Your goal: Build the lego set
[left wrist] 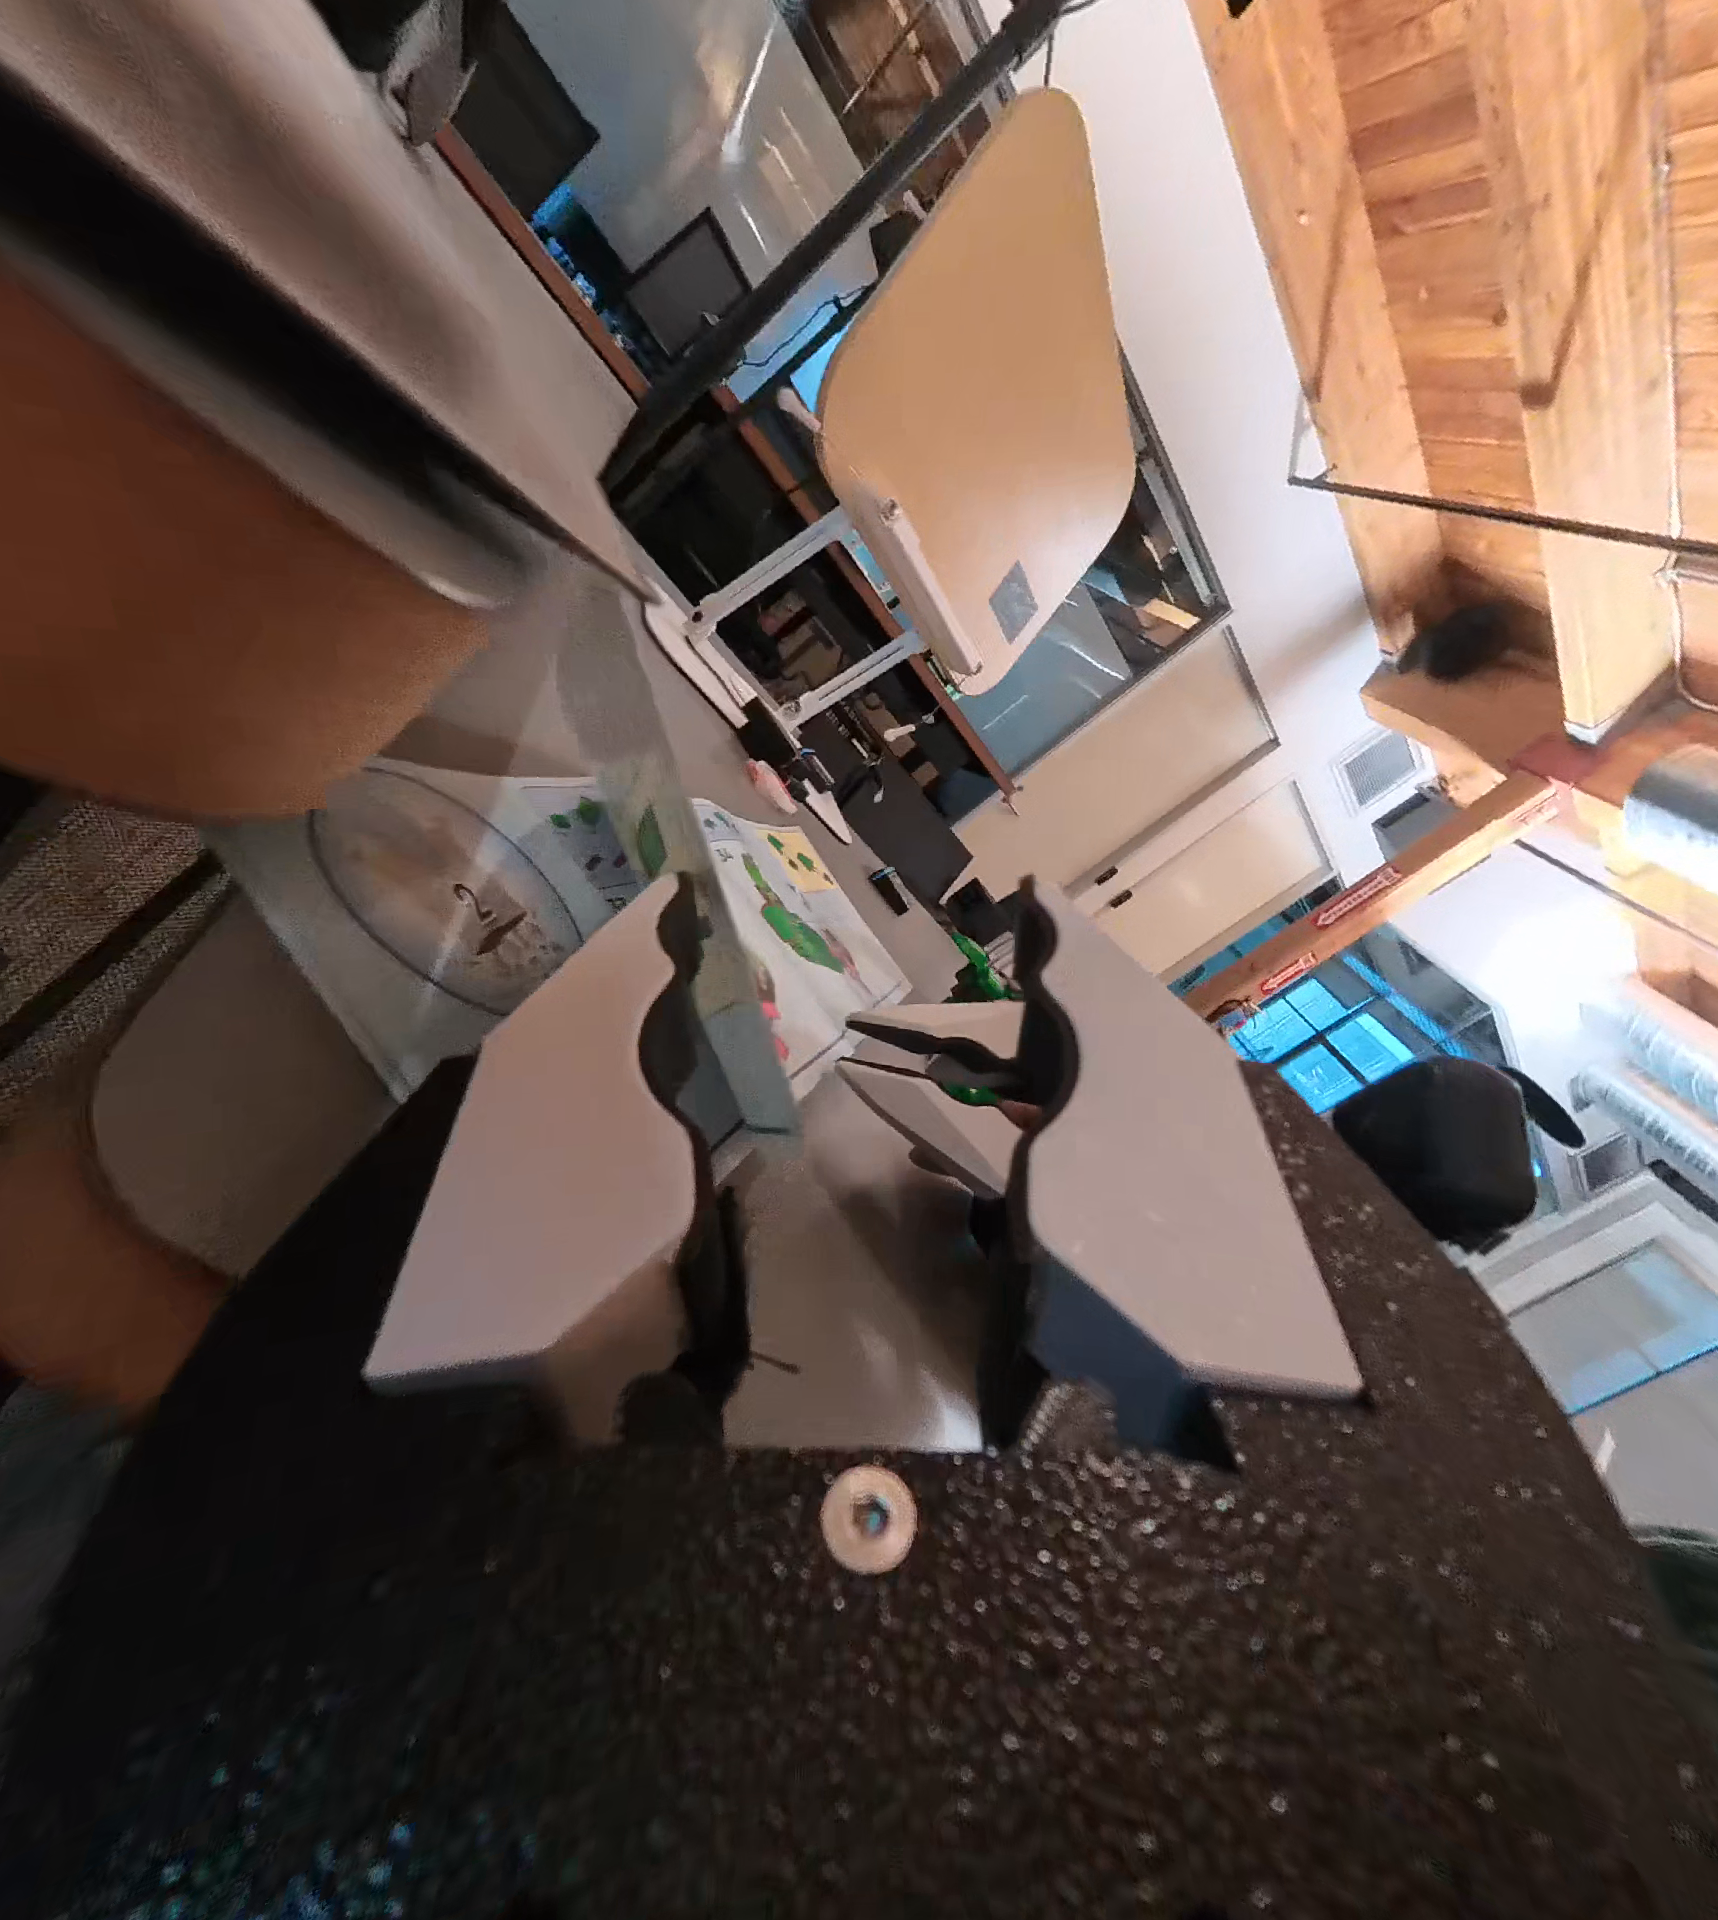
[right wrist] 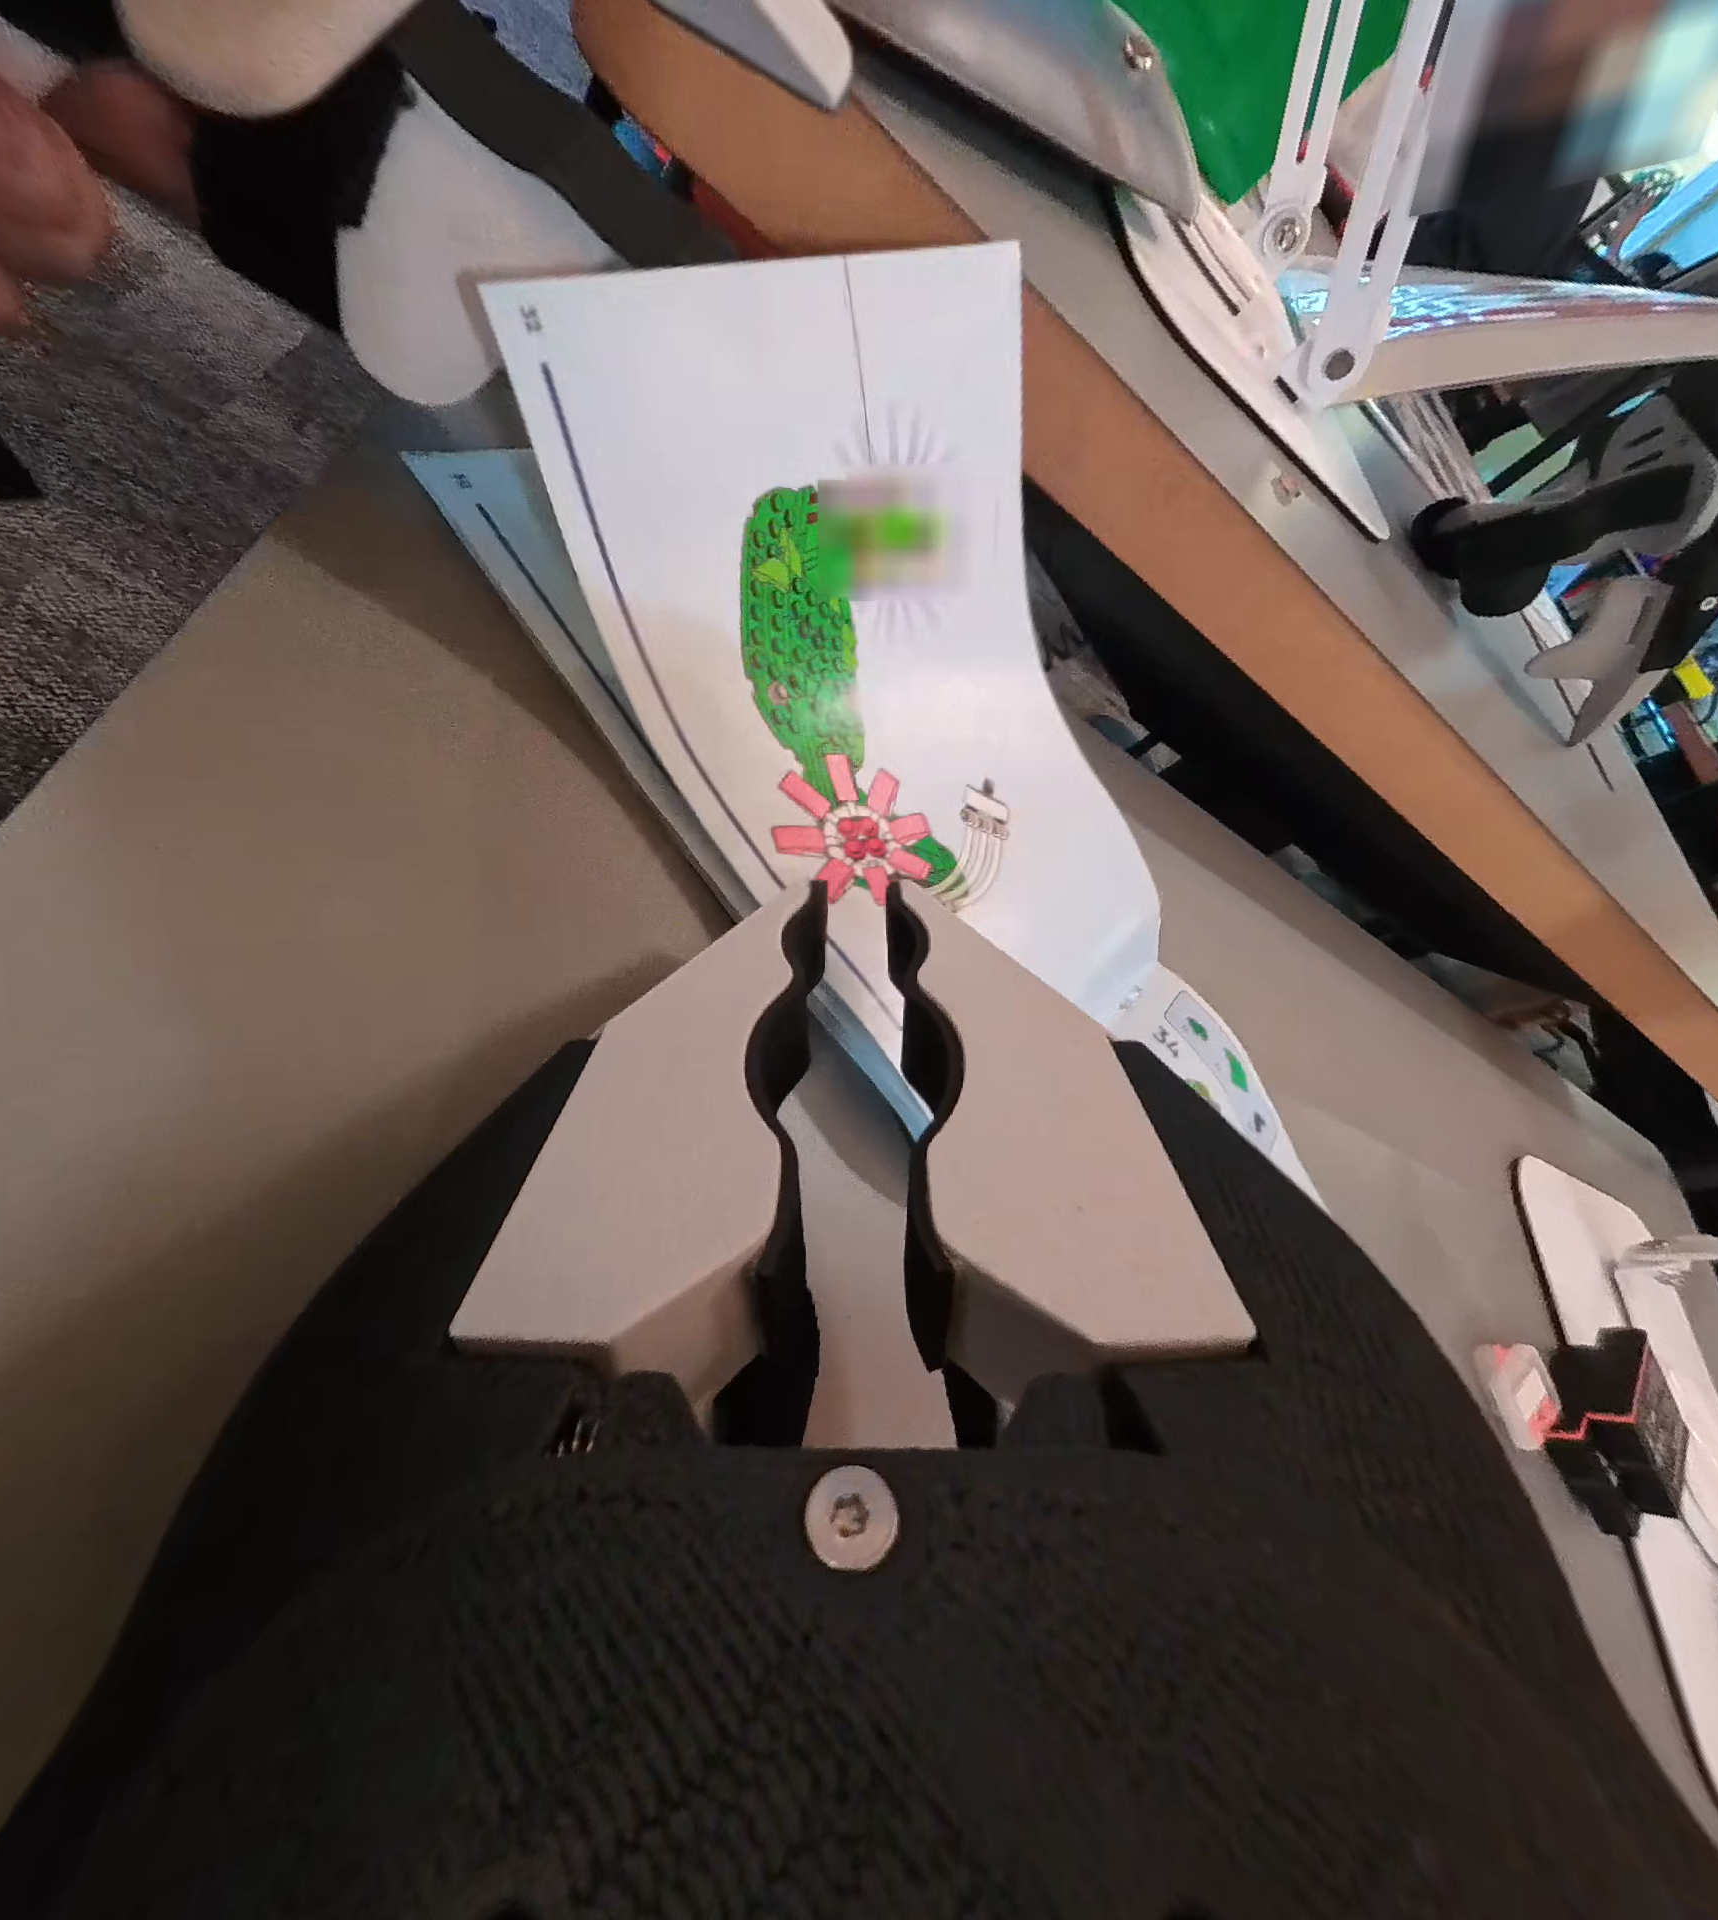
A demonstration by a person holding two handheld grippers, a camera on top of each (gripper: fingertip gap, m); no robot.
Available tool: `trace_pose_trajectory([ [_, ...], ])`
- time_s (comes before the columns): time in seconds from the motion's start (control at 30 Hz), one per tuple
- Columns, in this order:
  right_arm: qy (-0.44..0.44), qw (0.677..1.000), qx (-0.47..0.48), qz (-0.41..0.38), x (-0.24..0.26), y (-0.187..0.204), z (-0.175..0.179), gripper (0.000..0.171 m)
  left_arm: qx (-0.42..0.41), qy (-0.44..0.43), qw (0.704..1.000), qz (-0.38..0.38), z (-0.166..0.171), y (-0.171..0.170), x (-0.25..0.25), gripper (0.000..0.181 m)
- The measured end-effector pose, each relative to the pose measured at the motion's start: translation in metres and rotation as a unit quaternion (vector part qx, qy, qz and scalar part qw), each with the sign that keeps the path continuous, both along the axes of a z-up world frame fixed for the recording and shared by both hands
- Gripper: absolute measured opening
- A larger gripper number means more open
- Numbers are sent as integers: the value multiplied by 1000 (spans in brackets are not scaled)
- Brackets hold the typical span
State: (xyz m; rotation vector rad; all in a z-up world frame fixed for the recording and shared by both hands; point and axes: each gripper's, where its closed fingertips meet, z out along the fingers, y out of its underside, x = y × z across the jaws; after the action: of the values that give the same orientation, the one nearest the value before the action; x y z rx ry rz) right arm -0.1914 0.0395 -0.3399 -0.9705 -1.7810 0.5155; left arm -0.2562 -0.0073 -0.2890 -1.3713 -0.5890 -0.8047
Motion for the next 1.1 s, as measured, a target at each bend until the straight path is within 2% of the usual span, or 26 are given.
trace_pose_trajectory([
  [0.07,-2,1000,-4,-2,0,1,-1,9,-3,-2,1000,-4,-2,0,0,46],
  [0.27,-5,1000,-15,-6,1,2,-2,9,-22,-4,1000,-5,-11,1,-1,26],
  [1.1,-13,1000,-9,-3,2,1,-5,10,-39,-1,999,0,-19,0,-2,10],
])
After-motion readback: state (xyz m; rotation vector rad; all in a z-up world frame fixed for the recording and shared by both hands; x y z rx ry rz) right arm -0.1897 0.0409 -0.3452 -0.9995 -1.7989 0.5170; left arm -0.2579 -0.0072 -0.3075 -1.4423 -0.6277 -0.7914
